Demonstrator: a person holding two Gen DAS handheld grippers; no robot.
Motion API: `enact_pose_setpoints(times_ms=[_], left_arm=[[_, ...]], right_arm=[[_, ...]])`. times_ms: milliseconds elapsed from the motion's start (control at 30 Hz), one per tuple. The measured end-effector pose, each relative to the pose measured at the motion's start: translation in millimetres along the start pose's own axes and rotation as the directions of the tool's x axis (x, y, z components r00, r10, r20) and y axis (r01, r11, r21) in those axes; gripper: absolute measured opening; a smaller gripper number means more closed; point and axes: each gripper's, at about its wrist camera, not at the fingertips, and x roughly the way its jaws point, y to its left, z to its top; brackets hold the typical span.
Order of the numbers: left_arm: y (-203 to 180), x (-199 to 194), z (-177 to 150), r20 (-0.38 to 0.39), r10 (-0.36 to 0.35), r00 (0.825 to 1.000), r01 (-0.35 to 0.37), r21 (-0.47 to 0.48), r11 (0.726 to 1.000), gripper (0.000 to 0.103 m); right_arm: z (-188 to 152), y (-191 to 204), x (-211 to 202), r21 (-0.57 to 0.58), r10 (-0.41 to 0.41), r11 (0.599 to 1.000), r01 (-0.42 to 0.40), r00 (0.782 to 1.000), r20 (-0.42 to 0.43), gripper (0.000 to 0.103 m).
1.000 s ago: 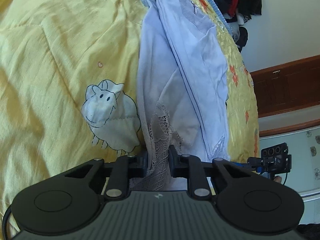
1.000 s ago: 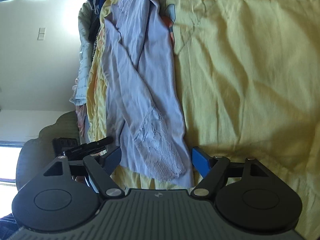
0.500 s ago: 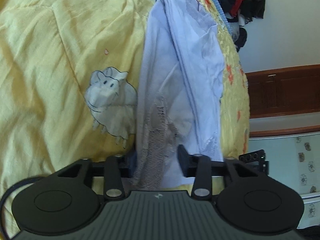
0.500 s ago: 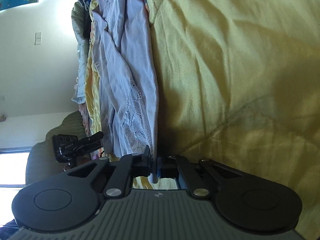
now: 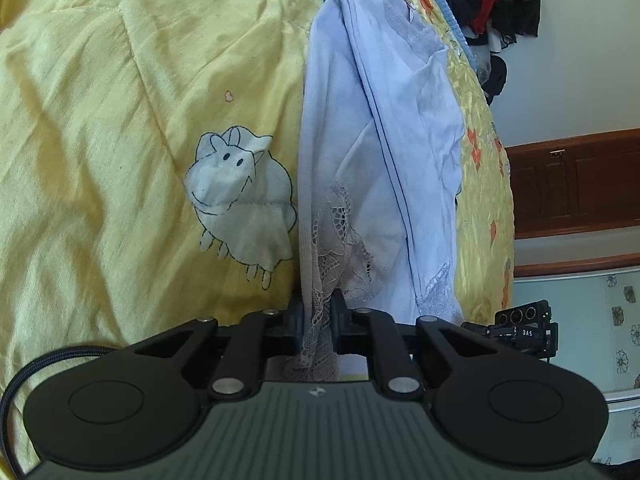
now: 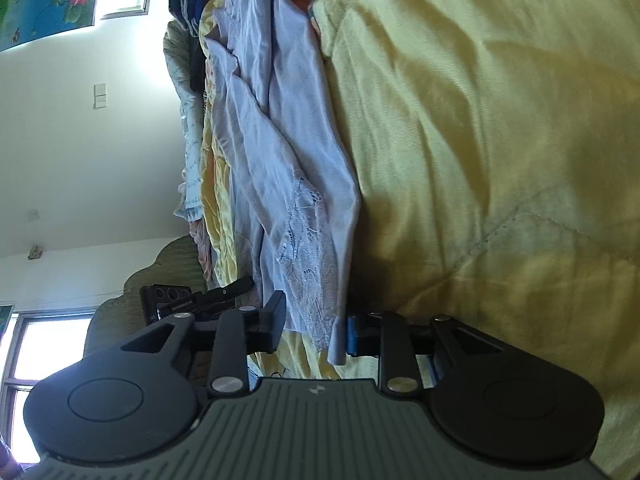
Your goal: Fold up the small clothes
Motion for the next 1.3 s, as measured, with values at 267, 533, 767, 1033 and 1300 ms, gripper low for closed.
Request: enact_pose_setpoints(times_ms=[267,533,767,1033,1300], left_arm=[[-25,-12,-2,0.046,-0.066,0.997,0.063,0.064,0.996,0.006],[-72,-36,62,0.147,-0.182,0.972,0.161,0.141,0.977,0.006],[-109,-14,229,0.278,-0.182,0.943,0.146,0.144,0.979,0.006],[-71,74,346,0.135,0.019,0.991,-0.003,-0.119,0.993,0.010],[-78,20,350,0.257,-0.128,0.958,0.159,-0.103,0.982,0.082]], right_arm=[[-8,17,2,-0.087,0.036,0.996,-0.030,0.997,0.063,0.009],[44,63,-6,-0.133,0.197,0.975,-0.179,0.970,0.140,0.009],[222,118,24,-0.164,0.308,0.949,-0.269,0.902,0.302,0.009],[359,84,85,0.102,0.027,0.993,-0.067,0.935,0.353,0.024],[361,82,69,0.074,0.128,0.983,-0.168,0.917,0.379,0.054]])
